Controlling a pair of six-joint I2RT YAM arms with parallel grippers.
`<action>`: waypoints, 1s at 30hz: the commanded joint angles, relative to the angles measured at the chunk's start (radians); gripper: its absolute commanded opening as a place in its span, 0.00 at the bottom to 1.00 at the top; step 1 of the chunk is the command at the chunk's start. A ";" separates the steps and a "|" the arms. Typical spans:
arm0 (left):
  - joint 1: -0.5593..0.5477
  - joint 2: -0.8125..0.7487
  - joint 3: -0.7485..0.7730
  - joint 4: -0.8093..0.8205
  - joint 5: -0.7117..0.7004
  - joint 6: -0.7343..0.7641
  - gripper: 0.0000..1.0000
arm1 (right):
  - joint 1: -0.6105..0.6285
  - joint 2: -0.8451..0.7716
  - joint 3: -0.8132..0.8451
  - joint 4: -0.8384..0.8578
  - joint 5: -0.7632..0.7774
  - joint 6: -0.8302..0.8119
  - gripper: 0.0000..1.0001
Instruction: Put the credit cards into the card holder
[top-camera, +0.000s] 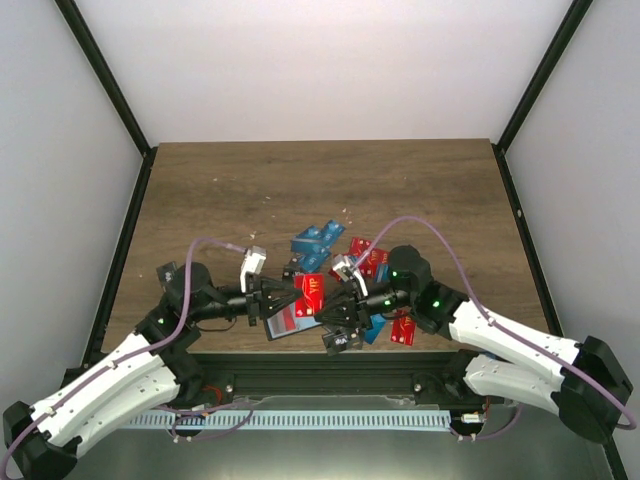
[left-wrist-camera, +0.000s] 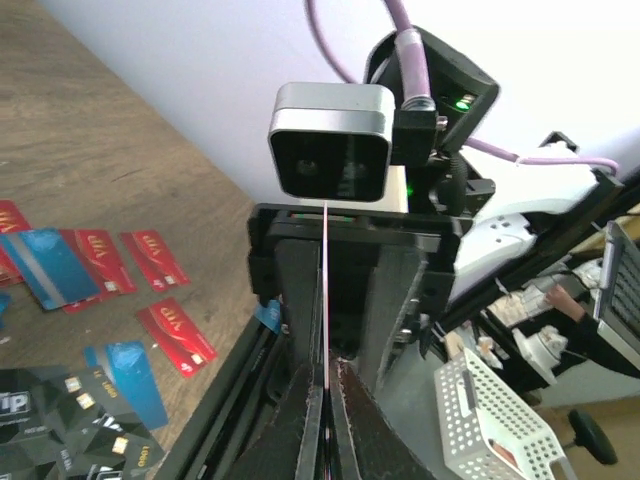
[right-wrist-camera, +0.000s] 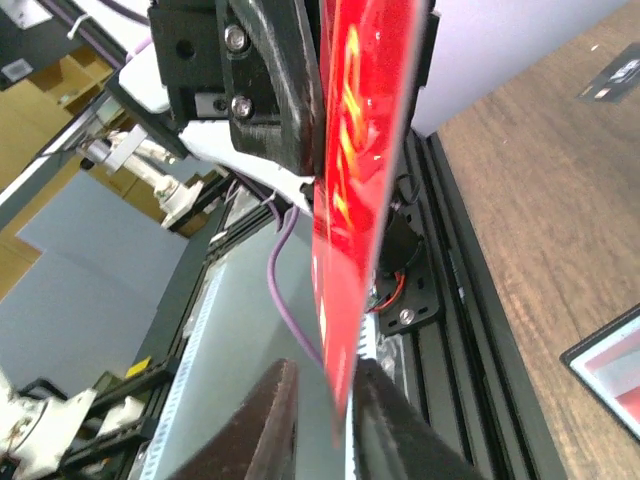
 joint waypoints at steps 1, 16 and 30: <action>0.003 -0.016 -0.008 -0.089 -0.128 0.010 0.04 | 0.007 0.010 0.058 -0.068 0.132 -0.026 0.39; 0.107 0.131 -0.165 -0.234 -0.371 -0.188 0.04 | -0.021 0.267 0.110 -0.243 0.596 0.078 0.62; 0.157 0.351 -0.212 -0.076 -0.211 -0.196 0.04 | -0.056 0.460 0.141 -0.242 0.628 0.110 0.44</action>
